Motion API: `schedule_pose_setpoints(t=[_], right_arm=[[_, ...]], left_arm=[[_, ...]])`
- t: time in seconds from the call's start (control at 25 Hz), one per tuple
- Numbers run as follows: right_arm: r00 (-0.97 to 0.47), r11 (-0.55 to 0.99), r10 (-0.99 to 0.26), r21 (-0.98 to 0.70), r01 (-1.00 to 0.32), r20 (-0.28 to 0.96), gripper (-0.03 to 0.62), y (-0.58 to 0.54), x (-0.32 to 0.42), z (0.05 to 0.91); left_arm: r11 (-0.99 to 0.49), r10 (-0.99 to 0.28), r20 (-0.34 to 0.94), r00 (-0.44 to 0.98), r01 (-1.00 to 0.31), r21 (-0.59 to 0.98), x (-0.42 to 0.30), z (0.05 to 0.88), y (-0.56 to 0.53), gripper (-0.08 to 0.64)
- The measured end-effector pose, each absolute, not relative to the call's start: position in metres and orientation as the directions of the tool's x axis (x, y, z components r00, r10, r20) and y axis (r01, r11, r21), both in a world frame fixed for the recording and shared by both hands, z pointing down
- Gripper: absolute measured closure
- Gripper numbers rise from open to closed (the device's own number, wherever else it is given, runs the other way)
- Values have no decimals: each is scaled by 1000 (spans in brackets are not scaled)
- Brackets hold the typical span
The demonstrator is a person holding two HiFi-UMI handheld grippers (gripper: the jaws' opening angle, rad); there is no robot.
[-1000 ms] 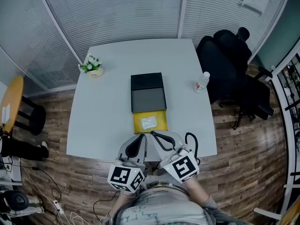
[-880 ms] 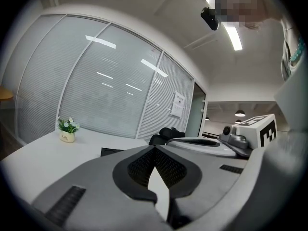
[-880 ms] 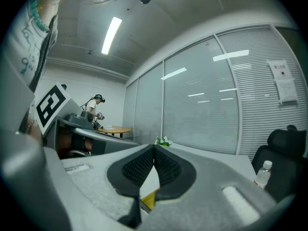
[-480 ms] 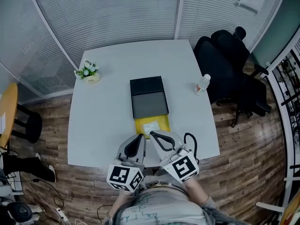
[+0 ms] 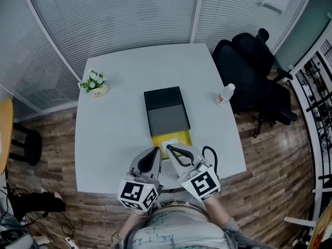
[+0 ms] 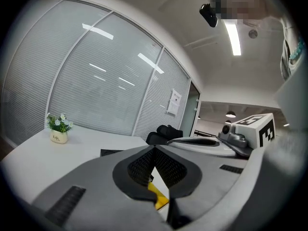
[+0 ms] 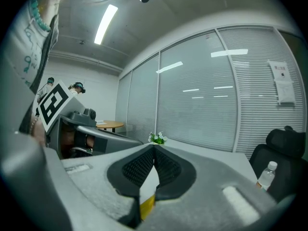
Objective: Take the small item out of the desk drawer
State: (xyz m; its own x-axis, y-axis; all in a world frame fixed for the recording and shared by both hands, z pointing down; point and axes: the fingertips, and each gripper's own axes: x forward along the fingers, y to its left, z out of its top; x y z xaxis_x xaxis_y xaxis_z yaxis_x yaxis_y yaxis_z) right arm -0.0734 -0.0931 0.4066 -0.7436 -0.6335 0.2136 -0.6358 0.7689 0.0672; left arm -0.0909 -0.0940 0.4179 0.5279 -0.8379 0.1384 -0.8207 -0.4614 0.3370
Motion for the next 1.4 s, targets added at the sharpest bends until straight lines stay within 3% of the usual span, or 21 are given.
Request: schedule_pose_setpoints(t=[0.72,1.4], right_arm=[[-714,749,-653,77,-658,254,589,-123,-116,431],[-794,826,-560,75,-559,236,589,-135,-70,419]], left_arm=[[-530,-784,150,603,-775,345,-135,434,-125,563],[-424,-857,157,490,-845,324,-91,423,-137,563]])
